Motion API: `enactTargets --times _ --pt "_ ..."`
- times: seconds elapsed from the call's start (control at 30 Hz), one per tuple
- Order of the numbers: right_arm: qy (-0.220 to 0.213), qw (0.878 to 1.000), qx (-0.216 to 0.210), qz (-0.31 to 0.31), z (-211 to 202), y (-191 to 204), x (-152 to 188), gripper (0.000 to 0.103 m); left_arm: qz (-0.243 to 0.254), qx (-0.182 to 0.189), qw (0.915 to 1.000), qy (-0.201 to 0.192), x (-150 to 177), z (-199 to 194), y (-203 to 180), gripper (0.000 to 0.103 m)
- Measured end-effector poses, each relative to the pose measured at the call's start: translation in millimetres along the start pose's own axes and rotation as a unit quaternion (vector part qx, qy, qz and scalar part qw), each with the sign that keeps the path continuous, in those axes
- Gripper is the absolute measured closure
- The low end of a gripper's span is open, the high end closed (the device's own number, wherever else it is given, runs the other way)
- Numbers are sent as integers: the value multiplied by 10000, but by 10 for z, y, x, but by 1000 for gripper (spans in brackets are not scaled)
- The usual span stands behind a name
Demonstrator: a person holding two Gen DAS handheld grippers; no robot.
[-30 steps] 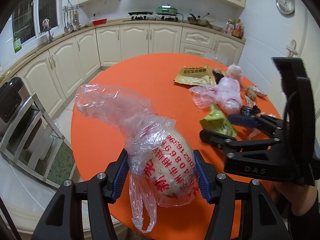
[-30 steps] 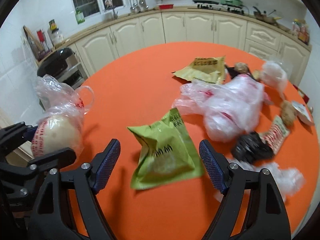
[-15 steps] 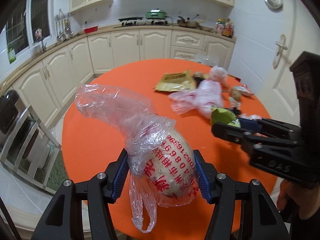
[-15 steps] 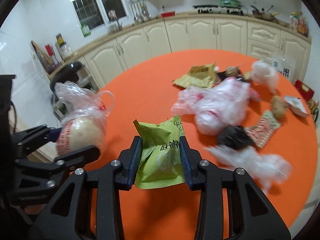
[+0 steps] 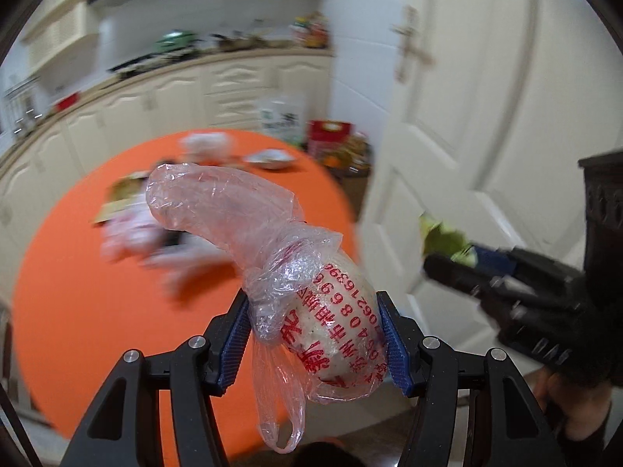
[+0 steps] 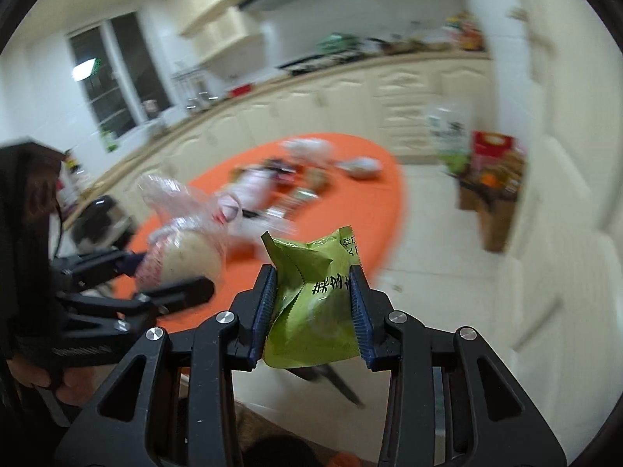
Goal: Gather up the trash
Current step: 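Carry the bun and snack bag to the blue bin and release both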
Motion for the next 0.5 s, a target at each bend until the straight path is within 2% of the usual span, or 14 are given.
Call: enactTargets --times 0.07,0.23,0.37,0.5 --pt "24 9995 293 108 -48 -261 94 68 180 185 9996 107 -108 208 -248 46" --pt "153 9955 847 393 -28 -825 277 68 571 356 9969 414 -330 769 -685 46" --pt "330 9918 1081 591 73 -1208 420 68 738 570 9929 733 -466 1336 -990 46" --pt "527 9873 1234 853 184 -1549 544 68 849 729 9886 1009 -606 1847 -1138 46"
Point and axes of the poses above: each gripper's, at about its wrist camera, not at the fingertips, and z roughly the way its jaws point, y to its left, x to its underside, the point moved 3 cm from there along z, roughly the way its jaws point, and after that the axes turned 11 degrees about z, right-handed, at the moved point
